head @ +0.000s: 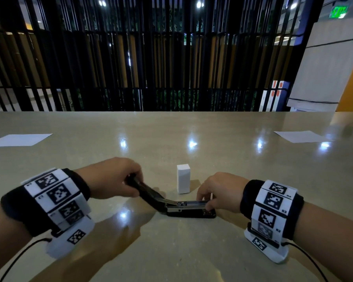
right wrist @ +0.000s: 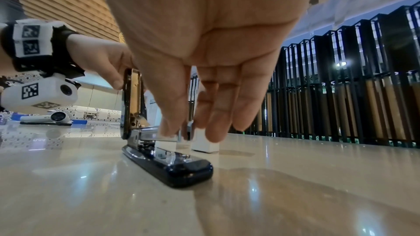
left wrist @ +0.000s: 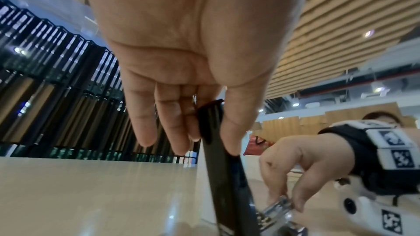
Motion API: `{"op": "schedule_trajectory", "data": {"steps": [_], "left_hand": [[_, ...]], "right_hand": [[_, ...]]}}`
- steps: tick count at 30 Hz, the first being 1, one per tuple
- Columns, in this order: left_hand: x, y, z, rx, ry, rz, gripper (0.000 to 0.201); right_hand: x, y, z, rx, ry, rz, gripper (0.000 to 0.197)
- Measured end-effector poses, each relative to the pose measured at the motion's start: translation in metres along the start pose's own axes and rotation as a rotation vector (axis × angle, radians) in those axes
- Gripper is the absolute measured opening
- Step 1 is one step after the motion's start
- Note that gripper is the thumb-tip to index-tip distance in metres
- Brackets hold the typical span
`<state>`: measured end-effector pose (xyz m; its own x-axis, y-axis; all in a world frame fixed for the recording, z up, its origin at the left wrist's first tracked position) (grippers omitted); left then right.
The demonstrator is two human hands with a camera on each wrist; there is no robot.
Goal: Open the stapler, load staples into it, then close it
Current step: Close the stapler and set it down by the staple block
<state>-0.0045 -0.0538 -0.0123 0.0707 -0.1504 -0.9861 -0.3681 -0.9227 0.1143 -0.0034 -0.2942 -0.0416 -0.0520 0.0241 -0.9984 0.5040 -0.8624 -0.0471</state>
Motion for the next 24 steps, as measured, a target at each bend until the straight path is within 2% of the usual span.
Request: {"op": "schedule_trajectory", "data": {"steps": [2,6,8,14,24], "left_hand": [[-0.006,0.012,-0.004,0.015,0.073,0.117,0.021],[0.004,0.035,-0.014,-0.005,0.128,0.414,0.028],[0.013,0.045,-0.019,-0.006,0.148,0.472,0.034],[0.04,0.077,-0.026,0.099,0.096,0.345,0.036],[0.048,0.094,-0.034,0.194,0.017,0.086,0.035]], "right_hand": [[0.0,-0.001,-0.001,-0.008,0.003,0.014,0.031],[0.002,-0.001,-0.003,-0.008,0.003,0.033,0.029],[0.003,0.001,-0.003,0.005,0.006,0.036,0.027],[0.003,0.007,-0.002,0.055,0.007,0.057,0.031],[0.008,0.021,0.013,0.088,-0.098,-0.03,0.033]]}}
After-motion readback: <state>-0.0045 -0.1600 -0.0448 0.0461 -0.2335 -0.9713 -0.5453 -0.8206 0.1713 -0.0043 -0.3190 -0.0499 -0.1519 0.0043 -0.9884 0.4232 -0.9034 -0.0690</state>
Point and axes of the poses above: each hand's wrist, its own z-axis away from the middle knuckle, its own x-axis out of the palm, y = z × x, the point moved 3 cm from there along -z, towards the middle knuckle, and after that the axes turned 10 degrees about y, right-handed, at the moved point
